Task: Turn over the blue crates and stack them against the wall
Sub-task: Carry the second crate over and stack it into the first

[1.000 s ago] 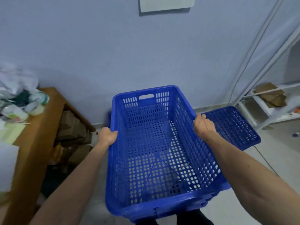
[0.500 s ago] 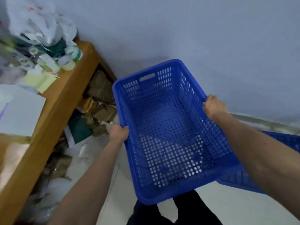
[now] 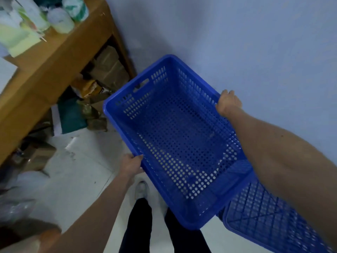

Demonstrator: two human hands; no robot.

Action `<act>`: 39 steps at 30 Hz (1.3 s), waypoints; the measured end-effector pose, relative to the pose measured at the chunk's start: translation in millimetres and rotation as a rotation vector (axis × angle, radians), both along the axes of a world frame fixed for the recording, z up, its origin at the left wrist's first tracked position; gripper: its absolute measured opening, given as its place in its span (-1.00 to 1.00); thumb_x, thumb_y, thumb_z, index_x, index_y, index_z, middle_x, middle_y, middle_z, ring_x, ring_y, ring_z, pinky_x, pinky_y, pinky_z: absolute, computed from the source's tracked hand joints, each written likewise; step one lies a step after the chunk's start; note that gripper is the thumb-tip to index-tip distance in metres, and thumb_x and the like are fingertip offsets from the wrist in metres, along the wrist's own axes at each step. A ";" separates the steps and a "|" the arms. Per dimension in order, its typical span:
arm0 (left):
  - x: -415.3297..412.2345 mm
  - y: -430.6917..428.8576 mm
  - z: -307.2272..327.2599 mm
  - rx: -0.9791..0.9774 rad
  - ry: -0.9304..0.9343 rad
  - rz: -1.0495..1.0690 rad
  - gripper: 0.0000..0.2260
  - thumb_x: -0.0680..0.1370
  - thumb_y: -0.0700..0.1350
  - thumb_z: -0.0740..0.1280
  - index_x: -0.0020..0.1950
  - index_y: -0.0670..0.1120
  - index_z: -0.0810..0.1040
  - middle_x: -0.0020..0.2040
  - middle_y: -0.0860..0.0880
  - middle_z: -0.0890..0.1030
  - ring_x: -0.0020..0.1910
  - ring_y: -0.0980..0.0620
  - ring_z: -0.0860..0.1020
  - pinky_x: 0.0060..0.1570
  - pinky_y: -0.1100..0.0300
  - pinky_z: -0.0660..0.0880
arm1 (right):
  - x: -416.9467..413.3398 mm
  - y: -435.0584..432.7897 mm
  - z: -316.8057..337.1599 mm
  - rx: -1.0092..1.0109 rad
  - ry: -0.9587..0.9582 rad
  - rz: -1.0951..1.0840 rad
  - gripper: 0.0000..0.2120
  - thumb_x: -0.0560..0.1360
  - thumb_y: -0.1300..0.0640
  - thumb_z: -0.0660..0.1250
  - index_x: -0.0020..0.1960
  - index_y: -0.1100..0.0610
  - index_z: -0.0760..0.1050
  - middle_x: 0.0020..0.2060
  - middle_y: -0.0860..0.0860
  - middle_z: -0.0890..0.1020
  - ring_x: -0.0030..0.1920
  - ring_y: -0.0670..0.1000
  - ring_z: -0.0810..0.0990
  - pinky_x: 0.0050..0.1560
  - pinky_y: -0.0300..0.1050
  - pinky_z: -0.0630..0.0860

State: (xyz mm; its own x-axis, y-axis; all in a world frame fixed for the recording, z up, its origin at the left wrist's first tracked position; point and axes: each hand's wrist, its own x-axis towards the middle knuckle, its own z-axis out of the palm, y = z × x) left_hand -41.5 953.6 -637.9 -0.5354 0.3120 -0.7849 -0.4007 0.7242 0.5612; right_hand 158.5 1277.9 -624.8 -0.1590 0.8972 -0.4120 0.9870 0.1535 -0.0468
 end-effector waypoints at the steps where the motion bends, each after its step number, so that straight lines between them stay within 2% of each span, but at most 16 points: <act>1: 2.3 1.2 -6.0 0.013 -0.016 0.030 -0.88 0.60 -0.26 0.28 -0.10 -0.12 0.55 -0.14 -0.08 0.66 -0.17 -0.03 0.65 -0.28 0.07 0.64 | -4.5 8.1 -4.1 0.000 0.006 0.004 -0.53 0.59 0.07 0.29 0.39 0.26 0.26 0.38 0.26 0.30 0.31 0.29 0.44 0.23 0.15 0.43; 3: 7.9 3.6 -17.6 0.031 -0.054 0.085 -0.92 0.62 -0.23 0.28 0.06 -0.20 0.52 -0.03 -0.14 0.66 -0.08 -0.08 0.68 -0.30 0.08 0.67 | -10.6 23.2 -12.0 0.005 0.001 0.022 -0.54 0.59 0.08 0.29 0.38 0.26 0.26 0.37 0.26 0.30 0.28 0.31 0.44 0.21 0.17 0.44; 5: 13.5 6.7 -34.0 0.035 -0.090 0.124 -0.84 0.62 -0.20 0.29 0.15 -0.25 0.50 0.04 -0.17 0.66 -0.03 -0.11 0.68 -0.21 0.01 0.68 | -16.2 38.9 -20.6 0.001 -0.002 0.027 -0.52 0.59 0.06 0.29 0.39 0.25 0.24 0.38 0.27 0.28 0.27 0.32 0.43 0.19 0.18 0.45; 8: 21.7 11.0 -55.4 0.033 -0.131 0.097 -0.81 0.60 -0.17 0.34 0.15 -0.25 0.55 0.04 -0.19 0.68 -0.03 -0.13 0.70 -0.08 -0.10 0.67 | -18.8 59.7 -32.4 -0.049 0.000 0.039 -0.48 0.60 0.04 0.27 0.46 0.22 0.20 0.40 0.26 0.24 0.27 0.33 0.41 0.20 0.19 0.45; 11: 23.4 17.0 -64.9 0.071 -0.111 0.028 -0.83 0.59 -0.18 0.35 0.13 -0.24 0.58 0.01 -0.19 0.70 -0.08 -0.15 0.71 -0.06 -0.12 0.66 | -18.7 76.4 -43.1 -0.098 0.028 0.061 -0.47 0.61 0.10 0.23 0.51 0.17 0.15 0.42 0.25 0.20 0.25 0.35 0.40 0.20 0.21 0.47; 16: 16.4 23.9 -53.3 0.104 -0.090 -0.101 -0.83 0.59 -0.16 0.36 0.12 -0.23 0.57 -0.03 -0.23 0.70 -0.16 -0.17 0.70 -0.22 0.09 0.66 | -17.6 75.5 -50.9 -0.109 0.024 0.067 -0.42 0.59 0.05 0.22 0.52 0.20 0.11 0.42 0.21 0.19 0.32 0.34 0.31 0.24 0.23 0.41; 22: 8.2 35.7 -42.9 -0.162 0.028 -0.331 -0.74 0.54 0.01 0.42 0.01 -0.19 0.59 -0.15 -0.14 0.70 -0.32 -0.11 0.71 -0.25 0.04 0.67 | -5.7 60.6 -37.2 -0.169 0.019 0.088 -0.32 0.57 -0.05 0.21 0.57 0.16 0.03 0.47 0.20 0.18 0.41 0.30 0.25 0.34 0.26 0.32; 26: -1.5 44.1 -31.6 -0.302 0.105 -0.516 -0.68 0.51 0.11 0.43 -0.02 -0.15 0.60 -0.21 -0.11 0.71 -0.36 -0.05 0.70 -0.26 0.05 0.67 | -2.1 23.0 -21.6 -0.175 0.008 0.156 -0.27 0.59 -0.10 0.22 0.59 0.17 -0.02 0.55 0.17 0.08 0.50 0.26 0.14 0.41 0.23 0.26; 29: -5.3 49.9 -21.0 -0.376 0.175 -0.691 -0.56 0.49 0.20 0.41 -0.11 -0.21 0.64 -0.34 -0.08 0.71 -0.41 -0.01 0.69 -0.27 0.10 0.66 | -4.0 -26.5 -23.5 -0.322 0.020 0.242 -0.31 0.61 -0.12 0.20 0.61 0.06 -0.03 0.58 0.10 0.03 0.54 0.22 0.10 0.45 0.20 0.25; 32: -9.0 53.8 -13.4 -0.430 0.321 -0.904 -0.47 0.46 0.29 0.37 -0.19 -0.21 0.65 -0.41 -0.05 0.69 -0.45 0.02 0.67 -0.24 0.11 0.66 | -6.1 -82.1 -31.8 -0.513 0.052 0.250 -0.36 0.61 -0.14 0.18 0.60 -0.01 0.04 0.60 0.06 0.02 0.56 0.17 0.06 0.47 0.17 0.23; 34: -12.7 55.8 -12.8 -0.451 0.447 -1.068 -0.40 0.44 0.38 0.31 -0.24 -0.20 0.62 -0.41 0.00 0.66 -0.45 0.03 0.65 -0.23 0.08 0.66 | -8.7 -120.4 -37.6 -0.603 0.076 0.241 -0.39 0.59 -0.20 0.18 0.57 -0.02 0.16 0.58 0.06 0.11 0.54 0.15 0.15 0.46 0.10 0.25; 35: -15.0 57.2 -12.2 -0.463 0.512 -1.149 -0.37 0.42 0.43 0.27 -0.26 -0.17 0.58 -0.41 0.01 0.63 -0.42 0.02 0.63 -0.25 0.07 0.65 | -10.9 -139.2 -41.8 -0.642 0.087 0.234 -0.40 0.57 -0.26 0.17 0.53 -0.01 0.25 0.55 0.05 0.22 0.50 0.13 0.25 0.43 0.08 0.29; 37: -21.4 60.0 -12.2 -0.487 0.634 -1.281 -0.36 0.36 0.52 0.21 -0.30 -0.10 0.47 -0.38 -0.03 0.56 -0.37 -0.02 0.60 -0.38 0.09 0.56 | -17.0 -179.2 -47.2 -0.697 0.132 0.183 -0.33 0.50 -0.41 0.11 0.38 0.04 0.45 0.38 0.05 0.48 0.31 0.11 0.47 0.29 0.06 0.43; 39: -28.0 62.3 -12.7 -0.484 0.705 -1.356 -0.34 0.31 0.57 0.19 -0.31 -0.06 0.39 -0.35 -0.02 0.50 -0.34 -0.03 0.55 -0.43 0.14 0.39 | -20.5 -218.7 -54.1 -0.689 0.218 0.102 -0.23 0.44 -0.50 0.08 0.26 0.11 0.52 0.20 0.08 0.60 0.14 0.13 0.57 0.14 0.05 0.51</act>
State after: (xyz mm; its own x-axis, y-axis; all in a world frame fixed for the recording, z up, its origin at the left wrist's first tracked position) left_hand -69.5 1016.0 -650.5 -0.3639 0.6427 -0.6742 0.8829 0.4685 -0.0300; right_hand 138.0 1059.2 -678.9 -0.3705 0.4220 -0.8274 0.9268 0.1086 -0.3596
